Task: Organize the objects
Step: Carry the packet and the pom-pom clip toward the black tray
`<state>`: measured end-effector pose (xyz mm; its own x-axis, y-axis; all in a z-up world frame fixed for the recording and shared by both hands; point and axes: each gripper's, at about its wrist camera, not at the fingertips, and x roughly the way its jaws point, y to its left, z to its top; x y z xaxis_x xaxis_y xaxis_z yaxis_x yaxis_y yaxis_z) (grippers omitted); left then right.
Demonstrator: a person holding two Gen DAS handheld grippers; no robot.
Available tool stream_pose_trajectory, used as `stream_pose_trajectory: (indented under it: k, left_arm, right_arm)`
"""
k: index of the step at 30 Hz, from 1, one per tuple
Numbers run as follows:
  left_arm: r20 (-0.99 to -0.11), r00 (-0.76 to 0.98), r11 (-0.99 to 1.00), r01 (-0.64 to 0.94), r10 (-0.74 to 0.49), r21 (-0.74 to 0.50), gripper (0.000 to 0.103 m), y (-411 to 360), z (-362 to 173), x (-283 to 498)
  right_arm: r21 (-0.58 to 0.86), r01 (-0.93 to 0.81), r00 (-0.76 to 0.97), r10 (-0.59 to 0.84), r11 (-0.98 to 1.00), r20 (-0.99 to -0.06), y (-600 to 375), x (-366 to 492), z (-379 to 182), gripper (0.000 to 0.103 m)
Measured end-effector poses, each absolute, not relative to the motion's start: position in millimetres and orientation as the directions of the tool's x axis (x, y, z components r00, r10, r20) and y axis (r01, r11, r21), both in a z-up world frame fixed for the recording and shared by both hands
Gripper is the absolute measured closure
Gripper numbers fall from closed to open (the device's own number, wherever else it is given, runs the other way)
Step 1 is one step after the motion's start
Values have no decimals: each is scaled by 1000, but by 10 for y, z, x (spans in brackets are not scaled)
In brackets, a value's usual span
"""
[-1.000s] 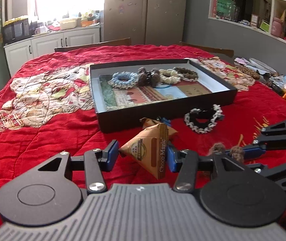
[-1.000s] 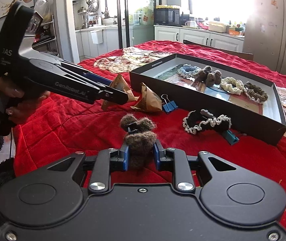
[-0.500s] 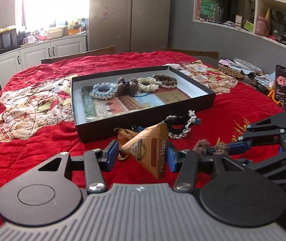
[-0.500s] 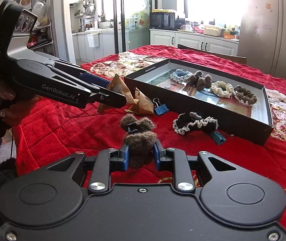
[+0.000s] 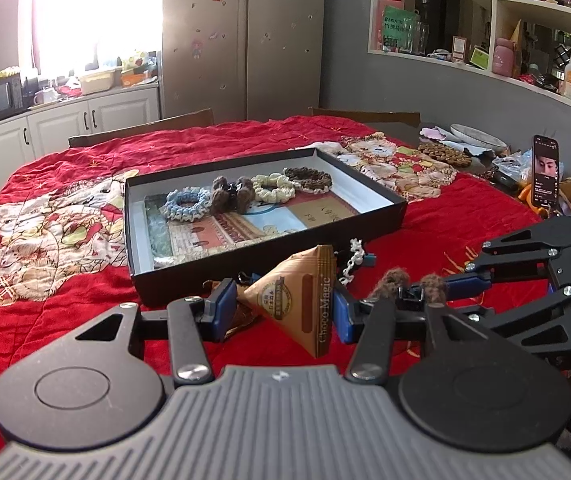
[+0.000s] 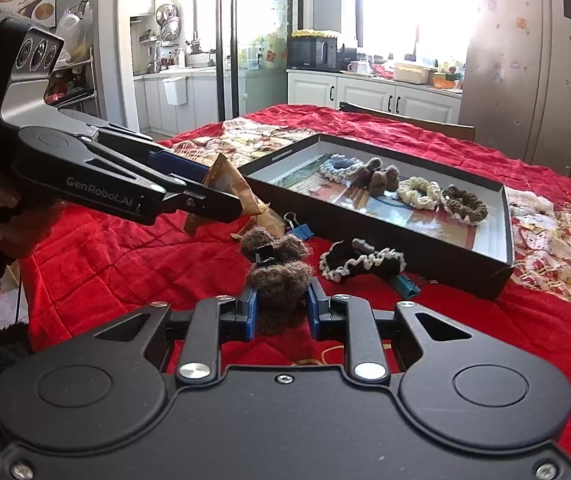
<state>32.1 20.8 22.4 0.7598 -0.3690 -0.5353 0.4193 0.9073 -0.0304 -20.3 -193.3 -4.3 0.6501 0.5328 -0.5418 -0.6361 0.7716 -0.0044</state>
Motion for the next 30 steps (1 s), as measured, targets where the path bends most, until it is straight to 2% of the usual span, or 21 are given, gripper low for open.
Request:
stream_pose_trajectory:
  k: [30]
  left_arm:
    - [-485, 801, 926, 372, -353, -59, 50, 168, 409, 800]
  right_arm:
    - [26, -516, 756, 469, 856, -456, -2105, 267, 257, 80]
